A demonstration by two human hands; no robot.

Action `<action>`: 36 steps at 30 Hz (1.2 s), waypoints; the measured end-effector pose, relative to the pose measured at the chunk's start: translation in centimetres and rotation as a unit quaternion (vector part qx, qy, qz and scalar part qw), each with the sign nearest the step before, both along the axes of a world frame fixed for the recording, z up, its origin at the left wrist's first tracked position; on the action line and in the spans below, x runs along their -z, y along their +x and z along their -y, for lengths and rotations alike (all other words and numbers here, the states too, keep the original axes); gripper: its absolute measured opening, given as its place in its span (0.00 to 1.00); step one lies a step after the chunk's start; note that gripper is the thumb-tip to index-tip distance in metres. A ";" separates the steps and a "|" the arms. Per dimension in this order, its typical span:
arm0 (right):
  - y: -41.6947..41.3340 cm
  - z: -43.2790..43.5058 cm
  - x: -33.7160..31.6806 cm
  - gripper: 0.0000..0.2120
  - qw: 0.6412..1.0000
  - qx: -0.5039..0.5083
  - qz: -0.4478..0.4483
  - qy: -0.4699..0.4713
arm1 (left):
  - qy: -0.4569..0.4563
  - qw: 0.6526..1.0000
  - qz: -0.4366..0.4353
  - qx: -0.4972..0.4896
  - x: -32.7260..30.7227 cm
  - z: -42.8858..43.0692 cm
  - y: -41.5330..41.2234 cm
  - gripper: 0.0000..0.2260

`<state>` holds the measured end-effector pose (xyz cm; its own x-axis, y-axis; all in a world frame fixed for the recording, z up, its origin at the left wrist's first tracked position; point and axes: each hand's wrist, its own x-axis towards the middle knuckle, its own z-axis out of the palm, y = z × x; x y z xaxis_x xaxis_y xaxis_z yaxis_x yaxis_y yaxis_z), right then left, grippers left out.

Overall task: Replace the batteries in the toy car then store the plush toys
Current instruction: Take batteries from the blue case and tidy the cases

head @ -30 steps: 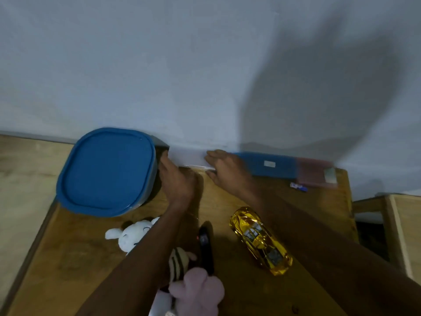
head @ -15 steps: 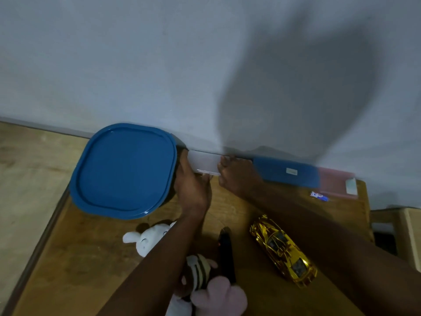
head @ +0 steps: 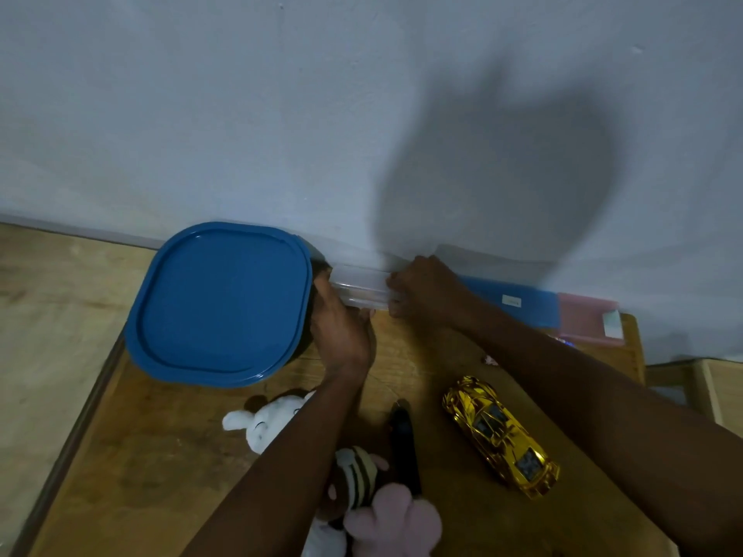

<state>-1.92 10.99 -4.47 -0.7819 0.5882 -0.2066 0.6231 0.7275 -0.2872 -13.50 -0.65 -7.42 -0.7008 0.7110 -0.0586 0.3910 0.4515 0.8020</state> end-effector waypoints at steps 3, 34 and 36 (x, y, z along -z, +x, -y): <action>0.8 -1.0 -1.0 0.12 0.992 0.020 -0.096 -0.076 | -0.002 1.000 0.007 0.023 -0.2 0.5 0.3 0.39; 2.7 4.5 2.2 0.13 0.978 0.187 -0.084 0.029 | -0.114 0.960 -0.150 0.205 0.4 3.0 -1.7 0.15; 2.4 4.4 2.3 0.14 0.980 0.189 -0.057 0.013 | -0.115 0.962 -0.146 0.200 0.3 3.1 -1.7 0.15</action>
